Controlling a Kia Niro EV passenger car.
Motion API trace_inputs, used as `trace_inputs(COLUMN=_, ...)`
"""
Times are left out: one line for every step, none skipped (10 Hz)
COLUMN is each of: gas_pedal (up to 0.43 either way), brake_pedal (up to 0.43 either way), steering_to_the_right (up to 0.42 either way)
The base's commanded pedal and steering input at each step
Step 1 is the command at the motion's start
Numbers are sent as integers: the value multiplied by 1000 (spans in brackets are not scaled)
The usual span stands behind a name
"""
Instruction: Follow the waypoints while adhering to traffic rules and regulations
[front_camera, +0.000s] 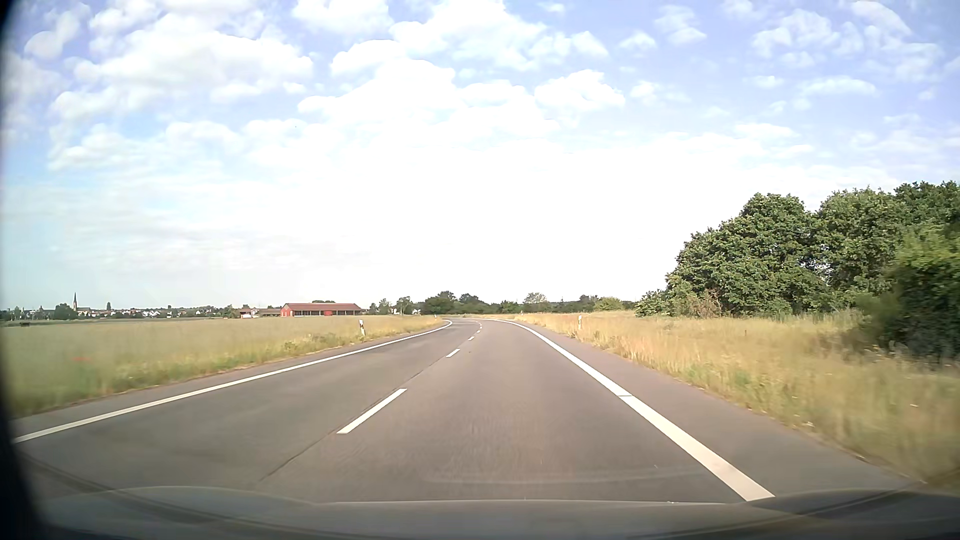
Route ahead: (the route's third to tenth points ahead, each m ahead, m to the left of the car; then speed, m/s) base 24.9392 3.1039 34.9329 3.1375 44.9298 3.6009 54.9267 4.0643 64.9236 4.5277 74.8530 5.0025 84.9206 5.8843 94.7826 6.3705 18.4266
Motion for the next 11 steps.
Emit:
trace_inputs(gas_pedal=110, brake_pedal=24, steering_to_the_right=-1)
trace_inputs(gas_pedal=110, brake_pedal=30, steering_to_the_right=-1)
trace_inputs(gas_pedal=110, brake_pedal=24, steering_to_the_right=-1)
trace_inputs(gas_pedal=110, brake_pedal=30, steering_to_the_right=-1)
trace_inputs(gas_pedal=110, brake_pedal=30, steering_to_the_right=-1)
trace_inputs(gas_pedal=110, brake_pedal=24, steering_to_the_right=-1)
trace_inputs(gas_pedal=110, brake_pedal=30, steering_to_the_right=-1)
trace_inputs(gas_pedal=110, brake_pedal=30, steering_to_the_right=-1)
trace_inputs(gas_pedal=110, brake_pedal=30, steering_to_the_right=-1)
trace_inputs(gas_pedal=110, brake_pedal=30, steering_to_the_right=-1)
trace_inputs(gas_pedal=110, brake_pedal=24, steering_to_the_right=-1)
